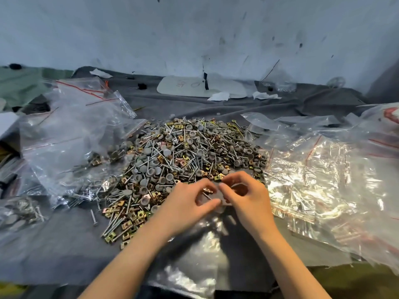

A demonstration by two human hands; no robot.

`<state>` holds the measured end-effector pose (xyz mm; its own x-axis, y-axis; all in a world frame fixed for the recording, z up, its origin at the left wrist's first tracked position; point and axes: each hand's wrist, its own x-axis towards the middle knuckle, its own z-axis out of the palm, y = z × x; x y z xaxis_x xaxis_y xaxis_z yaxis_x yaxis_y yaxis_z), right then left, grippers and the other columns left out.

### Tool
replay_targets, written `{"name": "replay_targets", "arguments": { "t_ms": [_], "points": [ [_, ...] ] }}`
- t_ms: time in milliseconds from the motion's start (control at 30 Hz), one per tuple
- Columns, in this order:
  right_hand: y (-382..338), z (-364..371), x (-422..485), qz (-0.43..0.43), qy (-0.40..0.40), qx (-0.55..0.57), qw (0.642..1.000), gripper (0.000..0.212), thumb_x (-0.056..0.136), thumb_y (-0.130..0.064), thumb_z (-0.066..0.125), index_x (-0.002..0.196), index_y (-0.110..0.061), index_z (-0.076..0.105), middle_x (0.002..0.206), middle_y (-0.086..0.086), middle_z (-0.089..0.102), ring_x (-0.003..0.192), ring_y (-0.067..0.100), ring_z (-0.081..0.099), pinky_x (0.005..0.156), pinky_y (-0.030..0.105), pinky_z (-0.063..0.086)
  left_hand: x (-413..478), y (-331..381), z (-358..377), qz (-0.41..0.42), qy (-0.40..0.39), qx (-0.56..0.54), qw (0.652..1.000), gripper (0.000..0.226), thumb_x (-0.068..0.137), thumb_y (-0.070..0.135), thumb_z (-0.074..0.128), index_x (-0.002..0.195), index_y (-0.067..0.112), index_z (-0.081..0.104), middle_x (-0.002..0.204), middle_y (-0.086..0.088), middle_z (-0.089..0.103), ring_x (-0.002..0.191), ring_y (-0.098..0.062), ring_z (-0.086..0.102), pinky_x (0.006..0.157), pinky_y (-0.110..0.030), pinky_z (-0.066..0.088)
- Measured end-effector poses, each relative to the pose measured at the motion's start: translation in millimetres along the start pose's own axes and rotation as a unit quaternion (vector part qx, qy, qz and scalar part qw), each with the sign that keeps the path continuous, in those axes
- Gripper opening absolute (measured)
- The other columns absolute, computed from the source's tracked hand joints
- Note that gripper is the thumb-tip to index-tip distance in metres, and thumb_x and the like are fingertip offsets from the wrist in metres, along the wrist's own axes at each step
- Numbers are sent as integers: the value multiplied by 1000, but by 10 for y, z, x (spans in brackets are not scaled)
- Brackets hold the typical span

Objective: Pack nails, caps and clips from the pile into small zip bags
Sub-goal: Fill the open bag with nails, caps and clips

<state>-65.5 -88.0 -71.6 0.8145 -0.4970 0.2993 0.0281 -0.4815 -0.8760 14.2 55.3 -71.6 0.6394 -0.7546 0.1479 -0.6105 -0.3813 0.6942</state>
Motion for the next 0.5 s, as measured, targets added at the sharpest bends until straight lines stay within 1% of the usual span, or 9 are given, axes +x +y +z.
{"name": "replay_targets", "arguments": {
  "t_ms": [33,67,133,200,267,333,400,433,500],
  "points": [
    [4,26,27,26,-10,49,998,9,80,-12,74,84,-17,69,76,-4,69,71,9,66,67,21,53,42,11,70,-5,12,-2,1000,24,89,28,67,110,34,59,61,6,59,52,-1,49,54,-14,40],
    [21,52,33,47,-21,93,994,9,81,-10,74,85,-16,69,77,-2,71,72,10,67,66,23,54,72,-6,137,-11,24,-23,999,36,88,21,69,116,38,54,61,6,58,52,-1,49,54,-13,40],
    [79,95,2,64,-27,140,988,10,81,-8,73,86,-13,68,78,1,70,72,12,67,64,22,53,66,-54,197,-2,62,-42,997,42,88,12,68,114,40,52,59,9,55,53,-1,51,54,-12,40],
    [137,110,-26,58,-20,147,987,9,81,-8,73,85,-11,66,77,2,68,70,11,64,62,20,52,44,-81,227,25,81,-25,996,39,88,10,68,109,39,53,61,10,58,61,-4,57,58,-11,43],
    [161,112,-33,51,-21,156,986,9,83,-5,69,84,-12,66,78,0,68,70,10,64,62,19,52,45,-99,237,37,98,-19,994,31,89,13,68,107,36,57,66,9,61,68,-6,59,61,-13,45],
    [167,109,-41,36,-26,156,987,21,85,5,61,86,-15,66,82,-3,69,75,7,65,66,17,52,55,-109,232,33,116,-26,992,19,88,21,70,105,26,65,66,11,61,68,-3,59,61,-12,43],
    [163,96,-59,25,-38,167,985,31,82,14,56,90,-15,66,87,-4,69,81,5,66,71,15,50,57,-106,222,24,127,-49,990,17,84,26,71,100,20,70,67,13,62,65,2,58,61,-8,40],
    [160,86,-69,19,-44,178,983,33,81,16,55,93,-14,66,88,-4,69,83,5,66,73,15,50,55,-106,217,20,132,-67,989,17,82,29,72,97,22,71,68,12,64,65,3,59,61,-7,40],
    [164,70,-85,11,-54,197,979,34,81,15,59,98,-13,65,90,-3,69,87,7,66,76,16,51,52,-107,206,11,140,-90,986,15,78,38,68,90,30,69,69,14,67,66,2,62,63,-7,43]
  ]
}}
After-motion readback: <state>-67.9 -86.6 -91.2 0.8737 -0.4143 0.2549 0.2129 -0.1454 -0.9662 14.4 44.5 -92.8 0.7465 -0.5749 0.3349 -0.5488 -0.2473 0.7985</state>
